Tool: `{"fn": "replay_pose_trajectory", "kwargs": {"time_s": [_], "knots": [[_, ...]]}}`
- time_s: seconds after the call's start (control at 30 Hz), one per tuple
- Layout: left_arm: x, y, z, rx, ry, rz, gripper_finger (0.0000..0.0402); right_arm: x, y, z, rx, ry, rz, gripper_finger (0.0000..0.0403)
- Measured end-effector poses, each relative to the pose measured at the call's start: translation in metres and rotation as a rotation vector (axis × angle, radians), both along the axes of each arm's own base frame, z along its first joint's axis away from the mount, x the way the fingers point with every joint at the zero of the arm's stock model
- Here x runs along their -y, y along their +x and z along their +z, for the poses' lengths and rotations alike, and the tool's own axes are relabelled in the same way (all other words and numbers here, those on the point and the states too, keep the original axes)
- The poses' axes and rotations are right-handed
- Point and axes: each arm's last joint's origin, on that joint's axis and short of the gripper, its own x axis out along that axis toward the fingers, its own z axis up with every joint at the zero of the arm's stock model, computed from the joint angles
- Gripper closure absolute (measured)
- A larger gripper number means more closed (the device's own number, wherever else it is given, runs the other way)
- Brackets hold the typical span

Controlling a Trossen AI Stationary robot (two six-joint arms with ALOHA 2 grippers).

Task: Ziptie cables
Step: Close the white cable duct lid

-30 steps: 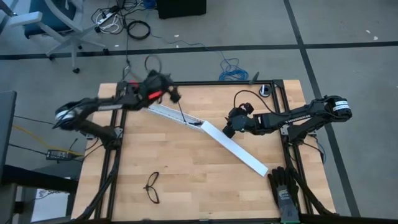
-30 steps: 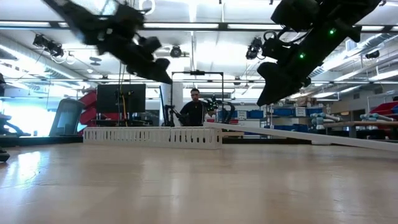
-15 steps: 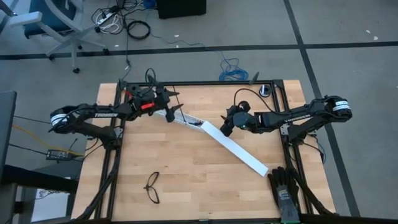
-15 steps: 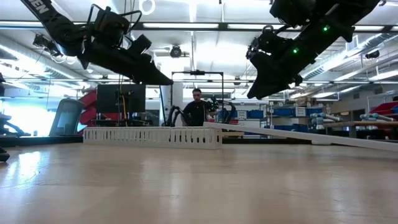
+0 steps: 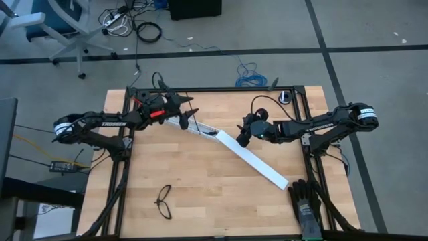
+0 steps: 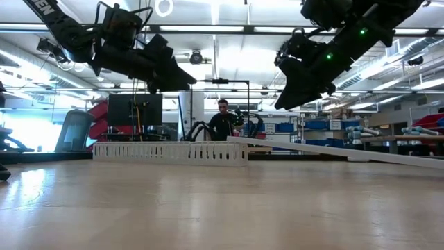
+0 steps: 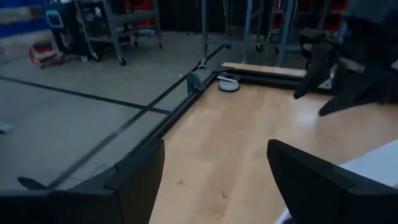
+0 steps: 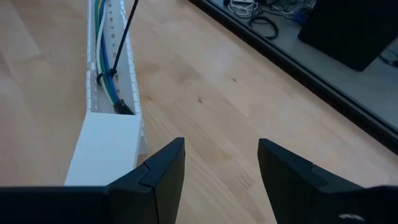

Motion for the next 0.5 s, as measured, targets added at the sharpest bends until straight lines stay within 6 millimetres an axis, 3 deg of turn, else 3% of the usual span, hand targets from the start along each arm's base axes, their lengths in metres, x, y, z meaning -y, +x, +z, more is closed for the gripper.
{"fn": "replay_pose_trajectory", "kwargs": {"time_s": [0.3,0.5], "knots": [[0.0001,0.0002,0.0011,0.016,-0.007,-0.004,0.0106,-0.0003,0.0006,0.0005,0.005,0.002,0.011,0.0213],[0.005,0.0018,-0.0002,-0.007,0.016,-0.191,0.0106,-0.0008,0.0009,0.0003,-0.008,0.0,0.042,0.0213]]}}
